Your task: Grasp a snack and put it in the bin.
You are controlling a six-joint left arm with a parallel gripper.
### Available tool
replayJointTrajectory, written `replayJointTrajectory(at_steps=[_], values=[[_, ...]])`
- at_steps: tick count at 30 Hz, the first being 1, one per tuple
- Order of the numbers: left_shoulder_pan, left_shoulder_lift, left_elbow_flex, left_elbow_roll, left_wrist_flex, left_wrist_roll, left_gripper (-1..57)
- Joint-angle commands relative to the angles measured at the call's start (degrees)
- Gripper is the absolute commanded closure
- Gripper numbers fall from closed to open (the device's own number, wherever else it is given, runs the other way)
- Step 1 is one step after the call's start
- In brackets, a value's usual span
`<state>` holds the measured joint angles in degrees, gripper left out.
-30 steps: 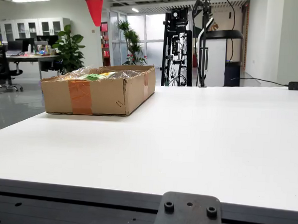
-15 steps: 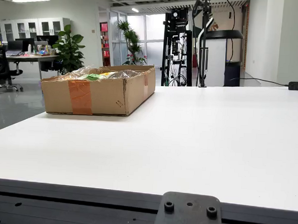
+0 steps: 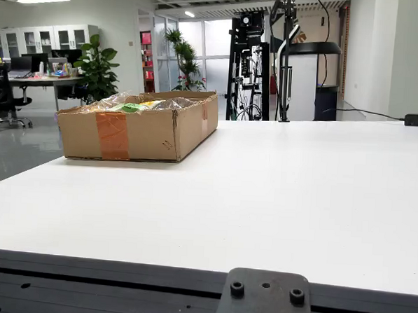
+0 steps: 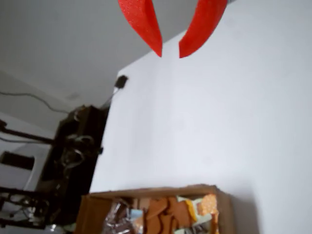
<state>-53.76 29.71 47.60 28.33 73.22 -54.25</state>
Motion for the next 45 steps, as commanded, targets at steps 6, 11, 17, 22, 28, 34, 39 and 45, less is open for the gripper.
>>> replayJointTrajectory(at_steps=[6,11,17,22,28,34,39,45], values=[[-5.9,-2.1,3.7,-0.5,0.0,0.0,54.3],[-8.4,-4.2,7.7,-2.0,-0.1,0.0,55.8],[-10.9,-8.0,13.7,-4.4,-0.3,0.1,56.1],[-13.1,-10.6,17.5,-6.2,-0.4,0.9,55.5],[-14.9,-11.3,19.1,-8.2,-1.7,2.8,55.4],[-16.5,-10.2,18.5,-9.8,-4.8,6.2,56.1],[-17.2,-8.1,16.0,-12.1,-6.0,10.6,56.3],[-17.4,-4.0,10.5,-17.3,-5.9,19.5,56.0]])
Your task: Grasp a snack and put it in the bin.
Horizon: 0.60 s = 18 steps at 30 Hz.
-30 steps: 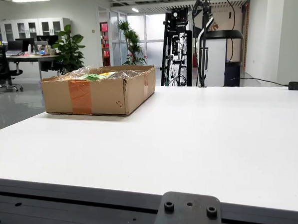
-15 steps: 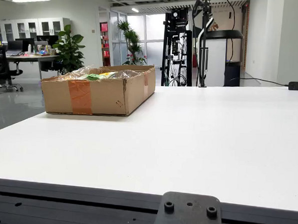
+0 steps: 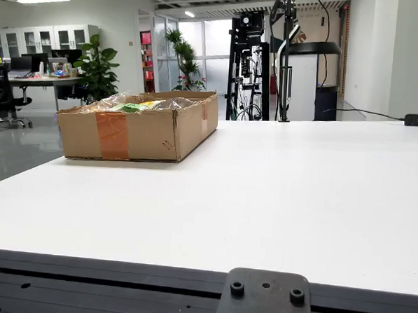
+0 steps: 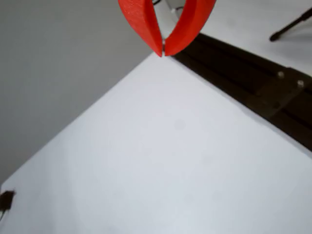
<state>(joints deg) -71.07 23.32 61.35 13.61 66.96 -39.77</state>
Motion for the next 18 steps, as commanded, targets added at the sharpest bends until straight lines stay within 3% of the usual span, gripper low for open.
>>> replayJointTrajectory(at_steps=[1,9,18], values=[[-0.3,3.0,-4.1,-3.2,0.5,6.3,55.9],[-0.8,5.0,-6.8,-6.1,1.1,12.2,54.6],[0.3,5.4,-7.2,-7.1,1.7,11.9,54.6]])
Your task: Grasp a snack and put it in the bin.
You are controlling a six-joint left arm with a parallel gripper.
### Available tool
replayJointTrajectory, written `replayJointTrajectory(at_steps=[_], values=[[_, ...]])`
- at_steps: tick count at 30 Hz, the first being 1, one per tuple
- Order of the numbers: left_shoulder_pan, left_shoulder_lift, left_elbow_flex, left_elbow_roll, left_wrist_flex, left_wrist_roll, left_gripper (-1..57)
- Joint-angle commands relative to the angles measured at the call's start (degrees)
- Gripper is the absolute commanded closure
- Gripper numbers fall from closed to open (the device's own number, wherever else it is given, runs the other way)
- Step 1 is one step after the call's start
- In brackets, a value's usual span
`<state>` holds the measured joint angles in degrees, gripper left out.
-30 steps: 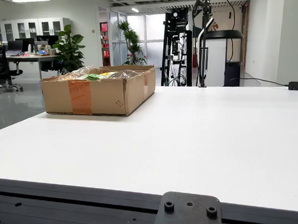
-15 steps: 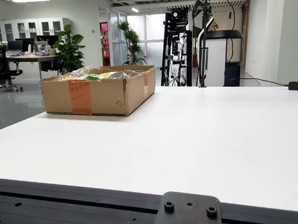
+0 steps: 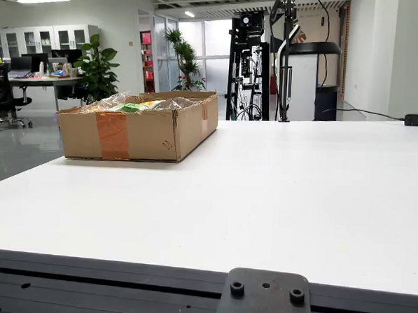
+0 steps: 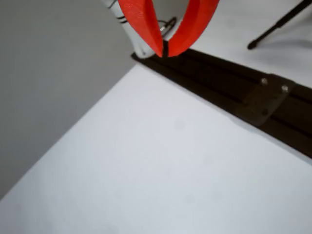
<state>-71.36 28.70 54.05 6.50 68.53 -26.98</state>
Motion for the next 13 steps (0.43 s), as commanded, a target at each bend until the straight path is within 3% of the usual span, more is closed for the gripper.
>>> replayJointTrajectory(at_steps=[1,13], values=[[0.8,0.0,0.1,0.0,0.1,-1.0,54.6],[4.9,0.0,0.0,0.1,0.2,2.4,54.7]])
